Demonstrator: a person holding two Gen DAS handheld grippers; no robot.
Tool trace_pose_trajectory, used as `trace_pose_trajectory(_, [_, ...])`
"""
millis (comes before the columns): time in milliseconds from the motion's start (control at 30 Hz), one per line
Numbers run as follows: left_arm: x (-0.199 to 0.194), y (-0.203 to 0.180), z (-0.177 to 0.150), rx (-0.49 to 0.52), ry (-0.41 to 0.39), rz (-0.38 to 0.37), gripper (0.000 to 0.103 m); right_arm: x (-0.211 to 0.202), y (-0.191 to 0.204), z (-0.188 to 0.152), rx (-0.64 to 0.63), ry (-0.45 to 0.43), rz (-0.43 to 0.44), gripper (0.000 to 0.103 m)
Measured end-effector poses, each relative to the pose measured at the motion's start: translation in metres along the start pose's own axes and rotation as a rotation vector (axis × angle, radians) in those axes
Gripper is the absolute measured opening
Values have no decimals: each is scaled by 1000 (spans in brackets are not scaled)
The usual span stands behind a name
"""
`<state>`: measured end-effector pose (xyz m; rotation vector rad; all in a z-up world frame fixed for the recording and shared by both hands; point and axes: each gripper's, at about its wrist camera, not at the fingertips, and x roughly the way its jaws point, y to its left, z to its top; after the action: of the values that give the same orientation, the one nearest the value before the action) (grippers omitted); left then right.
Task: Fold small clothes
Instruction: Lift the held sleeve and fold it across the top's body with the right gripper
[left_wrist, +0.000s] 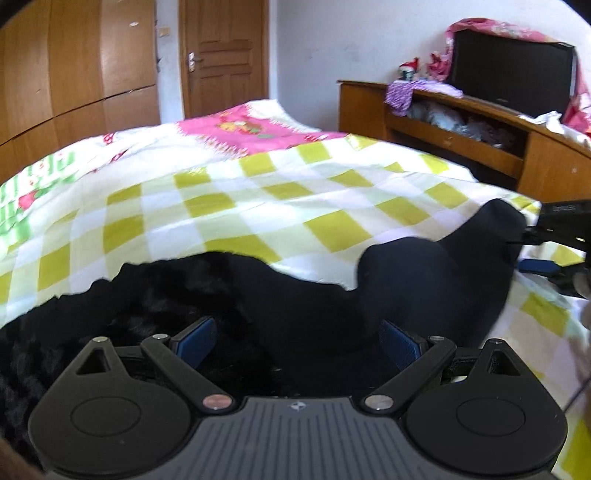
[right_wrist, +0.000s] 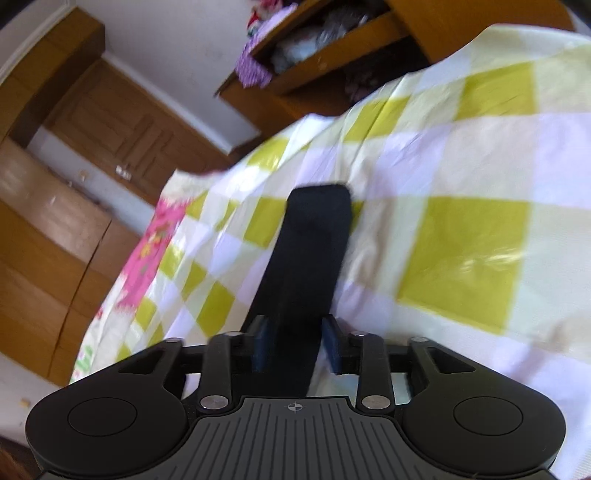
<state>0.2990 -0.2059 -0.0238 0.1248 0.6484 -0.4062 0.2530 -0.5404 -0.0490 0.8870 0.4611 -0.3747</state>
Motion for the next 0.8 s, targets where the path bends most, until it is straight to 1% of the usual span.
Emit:
trace_pose_trajectory(33, [6,-1,0,-5,11,6,103,1,0,-2,-8,5,5,46])
trace_pose_trajectory(67, [11,-2,0,-16,17,6,103,4,2,-3,-21,9,9,54])
trace_pose_trajectory(133, [16,-6,2,-20,13,15,103,11,10,-4,-46,12,19,64])
trace_pose_trajectory(200, [22,-11,5,-11,12,34,103,21,15,-3,-55,20,36,64])
trace_pose_trajectory(233, [27,-13,6,-2,23,41,103,26,17,-2,-50,23,32,61])
trace_pose_trajectory(267, [32,-15,5,6,37,56,103,31,18,-1,-43,29,32,45])
trace_pose_trajectory(300, [37,-16,6,11,49,68,103,36,17,0,-27,45,28,32])
trace_pose_trajectory(333, [39,-16,6,8,47,73,103,38,13,2,3,64,40,15])
trace_pose_trajectory(367, [40,-16,8,6,38,78,103,37,9,4,35,65,60,13])
trace_pose_trajectory(467, [42,-15,17,-6,-9,120,103,16,4,8,47,2,92,11])
trace_pose_trajectory(533, [51,-15,18,-25,6,121,103,-1,0,10,71,-27,118,11])
trace_pose_trajectory(567, [55,-16,17,-24,16,125,103,-11,1,8,59,-45,120,11])
trace_pose_trajectory(633, [58,-22,12,15,18,145,103,-25,6,1,-7,-79,103,12])
trace_pose_trajectory(667, [57,-25,11,37,15,150,103,-26,8,-3,-35,-85,93,15])
trace_pose_trajectory(700, [55,-26,11,44,13,146,103,-22,10,-4,-51,-81,68,16])
trace_pose_trajectory(733, [52,-24,13,34,15,134,103,-16,9,-3,-51,-66,48,19])
trace_pose_trajectory(800, [43,-17,17,-1,16,104,103,-3,0,1,20,-40,45,29])
